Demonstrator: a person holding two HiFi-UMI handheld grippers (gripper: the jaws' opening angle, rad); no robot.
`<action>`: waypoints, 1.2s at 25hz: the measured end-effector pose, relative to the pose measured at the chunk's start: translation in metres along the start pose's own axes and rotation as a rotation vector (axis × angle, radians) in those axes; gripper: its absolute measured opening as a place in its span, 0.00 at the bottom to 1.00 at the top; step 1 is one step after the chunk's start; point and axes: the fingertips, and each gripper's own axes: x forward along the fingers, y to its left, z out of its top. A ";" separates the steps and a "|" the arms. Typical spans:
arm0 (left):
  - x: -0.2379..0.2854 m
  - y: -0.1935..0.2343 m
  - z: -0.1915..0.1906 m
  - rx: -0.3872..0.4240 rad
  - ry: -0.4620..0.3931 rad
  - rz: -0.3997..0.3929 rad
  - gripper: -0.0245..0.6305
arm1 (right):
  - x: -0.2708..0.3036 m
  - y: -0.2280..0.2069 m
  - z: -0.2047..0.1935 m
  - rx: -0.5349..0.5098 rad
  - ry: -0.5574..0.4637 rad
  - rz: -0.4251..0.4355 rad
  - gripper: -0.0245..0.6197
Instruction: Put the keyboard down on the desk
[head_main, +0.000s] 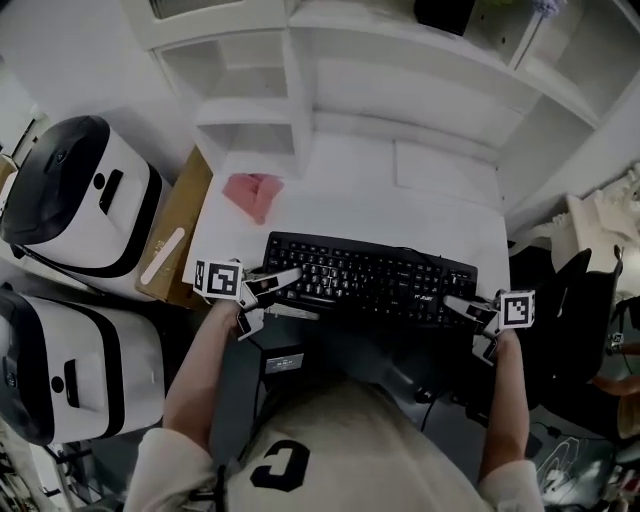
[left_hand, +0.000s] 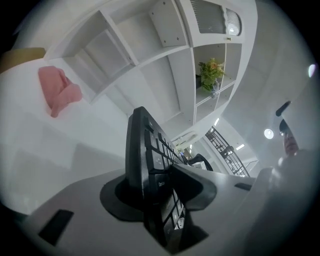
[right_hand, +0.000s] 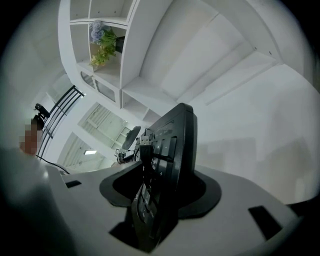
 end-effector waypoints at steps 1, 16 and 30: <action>-0.014 -0.001 -0.005 0.006 -0.051 0.014 0.30 | 0.009 0.005 0.002 -0.030 0.034 0.023 0.38; -0.059 -0.004 -0.040 0.001 -0.063 -0.042 0.33 | 0.029 0.045 -0.038 -0.049 0.052 -0.004 0.38; -0.033 -0.011 -0.020 0.042 -0.135 0.039 0.33 | 0.023 0.015 0.001 -0.080 0.092 0.066 0.39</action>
